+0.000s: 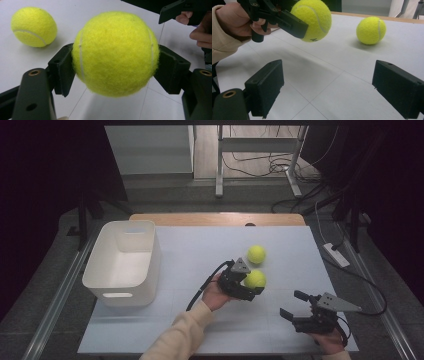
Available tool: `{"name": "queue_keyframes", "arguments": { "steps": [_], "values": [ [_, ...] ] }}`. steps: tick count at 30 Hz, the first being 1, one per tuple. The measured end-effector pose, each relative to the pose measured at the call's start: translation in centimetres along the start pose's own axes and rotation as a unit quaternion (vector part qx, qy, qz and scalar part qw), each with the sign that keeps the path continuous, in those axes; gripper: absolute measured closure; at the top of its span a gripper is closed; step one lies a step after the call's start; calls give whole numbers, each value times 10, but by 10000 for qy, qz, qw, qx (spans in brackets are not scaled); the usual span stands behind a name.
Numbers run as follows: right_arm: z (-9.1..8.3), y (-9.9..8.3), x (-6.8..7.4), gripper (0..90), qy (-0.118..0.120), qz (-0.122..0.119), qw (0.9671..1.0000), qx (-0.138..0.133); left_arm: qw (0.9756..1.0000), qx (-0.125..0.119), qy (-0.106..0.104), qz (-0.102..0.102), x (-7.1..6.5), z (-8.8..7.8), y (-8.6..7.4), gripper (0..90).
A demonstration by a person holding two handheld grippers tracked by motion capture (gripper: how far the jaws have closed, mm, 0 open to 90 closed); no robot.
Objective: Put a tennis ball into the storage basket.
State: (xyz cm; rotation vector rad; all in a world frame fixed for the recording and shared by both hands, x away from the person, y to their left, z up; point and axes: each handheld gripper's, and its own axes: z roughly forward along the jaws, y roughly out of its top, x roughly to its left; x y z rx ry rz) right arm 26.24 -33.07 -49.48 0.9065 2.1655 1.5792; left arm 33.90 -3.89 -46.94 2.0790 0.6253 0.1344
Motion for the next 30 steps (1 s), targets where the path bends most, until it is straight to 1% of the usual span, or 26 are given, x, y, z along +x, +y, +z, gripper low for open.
{"name": "queue_keyframes", "arguments": {
  "steps": [2,13,17,30],
  "values": [
    [0,0,0,103,1,-6,10000,0,10000,0,1,27,0,-1,0,266],
    [0,0,0,103,-7,-7,10000,-8,10000,-29,53,-9,1,-8,1,266],
    [0,0,0,103,-9,1,10000,-7,10000,-20,88,14,3,-12,1,266],
    [0,0,0,103,-8,-1,10000,0,9999,-116,118,-13,5,-20,2,266]
  ]
}}
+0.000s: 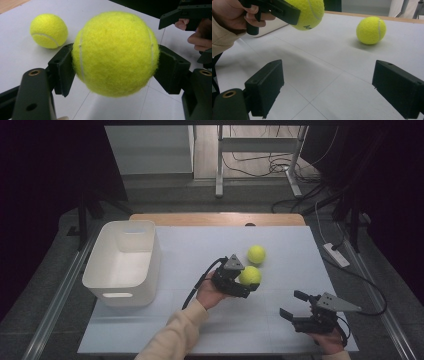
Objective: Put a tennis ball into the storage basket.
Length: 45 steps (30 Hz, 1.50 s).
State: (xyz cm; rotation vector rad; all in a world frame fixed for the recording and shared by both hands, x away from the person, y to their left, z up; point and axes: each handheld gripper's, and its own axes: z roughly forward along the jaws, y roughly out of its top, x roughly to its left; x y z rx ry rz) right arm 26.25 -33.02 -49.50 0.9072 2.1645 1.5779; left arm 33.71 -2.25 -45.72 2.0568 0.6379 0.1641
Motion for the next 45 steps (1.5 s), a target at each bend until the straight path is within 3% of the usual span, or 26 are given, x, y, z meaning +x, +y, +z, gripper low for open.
{"name": "queue_keyframes", "arguments": {
  "steps": [45],
  "values": [
    [0,-1,-1,103,-26,6,10000,22,9993,-310,169,-123,9,-26,1,266]
  ]
}}
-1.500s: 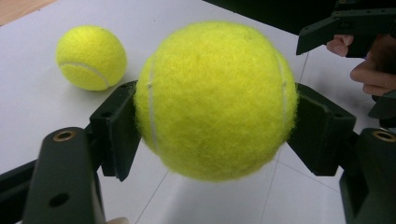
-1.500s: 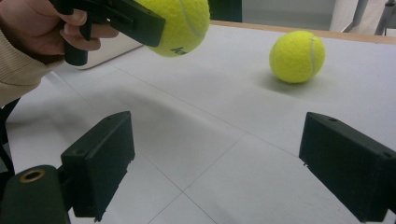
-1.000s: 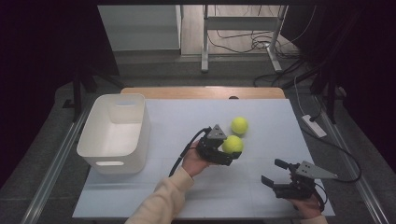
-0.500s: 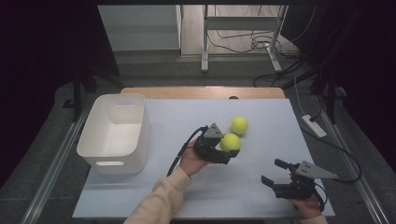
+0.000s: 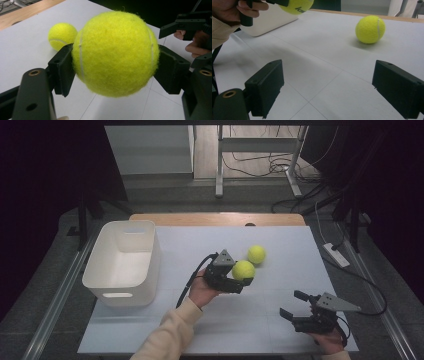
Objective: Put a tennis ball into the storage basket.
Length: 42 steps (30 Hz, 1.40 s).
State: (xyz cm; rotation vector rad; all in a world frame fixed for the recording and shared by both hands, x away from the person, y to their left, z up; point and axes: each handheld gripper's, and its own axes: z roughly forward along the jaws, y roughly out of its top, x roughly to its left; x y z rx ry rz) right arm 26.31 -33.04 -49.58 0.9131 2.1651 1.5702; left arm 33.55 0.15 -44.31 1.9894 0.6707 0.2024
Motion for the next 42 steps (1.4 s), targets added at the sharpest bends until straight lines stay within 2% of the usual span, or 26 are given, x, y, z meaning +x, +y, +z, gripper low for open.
{"name": "queue_keyframes", "arguments": {
  "steps": [26,35,42],
  "values": [
    [0,0,0,103,-9,-8,10000,-7,9994,-248,204,-95,9,-24,2,266],
    [0,-1,0,103,-13,-8,10000,-6,9988,-369,287,-159,13,-35,2,266],
    [0,-1,1,103,-18,1,10000,12,9983,-421,386,-124,14,-49,-1,266]
  ]
}}
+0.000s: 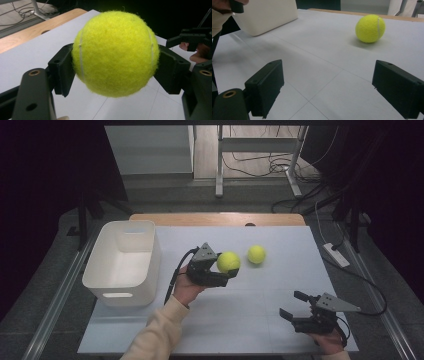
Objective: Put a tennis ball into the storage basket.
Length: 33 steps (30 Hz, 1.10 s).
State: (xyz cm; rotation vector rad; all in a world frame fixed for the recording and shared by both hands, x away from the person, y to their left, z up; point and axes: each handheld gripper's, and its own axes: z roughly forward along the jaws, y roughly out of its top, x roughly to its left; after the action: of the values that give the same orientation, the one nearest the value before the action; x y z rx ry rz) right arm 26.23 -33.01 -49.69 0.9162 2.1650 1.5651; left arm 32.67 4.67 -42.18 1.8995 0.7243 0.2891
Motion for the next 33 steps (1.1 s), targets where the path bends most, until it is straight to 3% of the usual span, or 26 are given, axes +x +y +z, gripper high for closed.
{"name": "queue_keyframes", "arguments": {
  "steps": [6,33],
  "values": [
    [2,1,3,103,-47,20,10000,-8,9999,-136,85,7,4,-16,-1,266],
    [5,0,4,103,-99,48,9999,38,9990,-279,359,39,14,-50,9,266]
  ]
}}
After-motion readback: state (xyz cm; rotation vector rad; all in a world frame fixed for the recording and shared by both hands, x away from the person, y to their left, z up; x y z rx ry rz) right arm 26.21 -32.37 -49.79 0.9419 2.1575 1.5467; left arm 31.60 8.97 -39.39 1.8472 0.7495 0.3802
